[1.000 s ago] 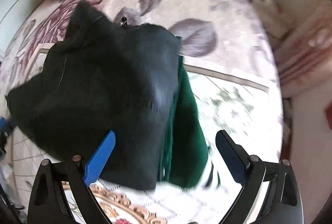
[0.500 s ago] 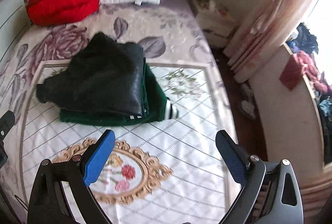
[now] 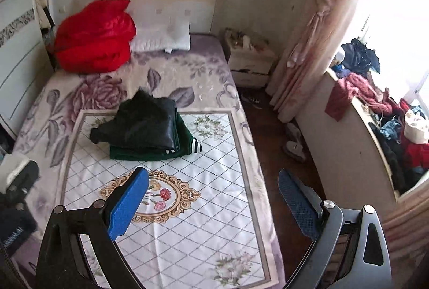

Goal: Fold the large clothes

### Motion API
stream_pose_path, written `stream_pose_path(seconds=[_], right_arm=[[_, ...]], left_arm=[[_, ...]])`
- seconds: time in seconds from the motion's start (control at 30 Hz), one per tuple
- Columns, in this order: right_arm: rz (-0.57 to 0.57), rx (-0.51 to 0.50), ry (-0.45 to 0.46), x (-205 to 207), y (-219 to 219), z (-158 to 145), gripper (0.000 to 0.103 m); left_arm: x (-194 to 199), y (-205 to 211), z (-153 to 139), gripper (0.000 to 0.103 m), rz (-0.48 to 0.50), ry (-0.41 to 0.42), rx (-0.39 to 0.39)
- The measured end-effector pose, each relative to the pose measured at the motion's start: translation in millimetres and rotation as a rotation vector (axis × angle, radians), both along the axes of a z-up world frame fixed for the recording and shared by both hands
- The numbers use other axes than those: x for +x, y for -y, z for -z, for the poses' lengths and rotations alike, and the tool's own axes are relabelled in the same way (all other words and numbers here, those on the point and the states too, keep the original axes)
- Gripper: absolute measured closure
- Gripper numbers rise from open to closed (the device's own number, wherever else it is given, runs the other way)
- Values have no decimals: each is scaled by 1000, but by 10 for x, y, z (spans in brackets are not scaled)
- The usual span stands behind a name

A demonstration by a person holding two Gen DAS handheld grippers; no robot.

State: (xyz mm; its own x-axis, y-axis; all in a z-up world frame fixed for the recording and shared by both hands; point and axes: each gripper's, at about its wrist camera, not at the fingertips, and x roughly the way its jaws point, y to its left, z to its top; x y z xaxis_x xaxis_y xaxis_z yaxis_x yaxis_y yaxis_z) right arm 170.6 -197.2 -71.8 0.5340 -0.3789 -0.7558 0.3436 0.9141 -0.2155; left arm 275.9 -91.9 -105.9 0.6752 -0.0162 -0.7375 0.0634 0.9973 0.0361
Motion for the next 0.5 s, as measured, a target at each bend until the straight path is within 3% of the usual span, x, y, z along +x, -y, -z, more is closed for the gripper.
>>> stream_pose_path(seconds=[0.23,0.5], right_arm=[[-7,-19,82,-769,-151,-709,4],[-17,-18,142,-1287,-283,-1113,4]], left_arm=[[-519,-67,-417,5,3,51,-17],[-777,-120,-699,5,10,113,-19]])
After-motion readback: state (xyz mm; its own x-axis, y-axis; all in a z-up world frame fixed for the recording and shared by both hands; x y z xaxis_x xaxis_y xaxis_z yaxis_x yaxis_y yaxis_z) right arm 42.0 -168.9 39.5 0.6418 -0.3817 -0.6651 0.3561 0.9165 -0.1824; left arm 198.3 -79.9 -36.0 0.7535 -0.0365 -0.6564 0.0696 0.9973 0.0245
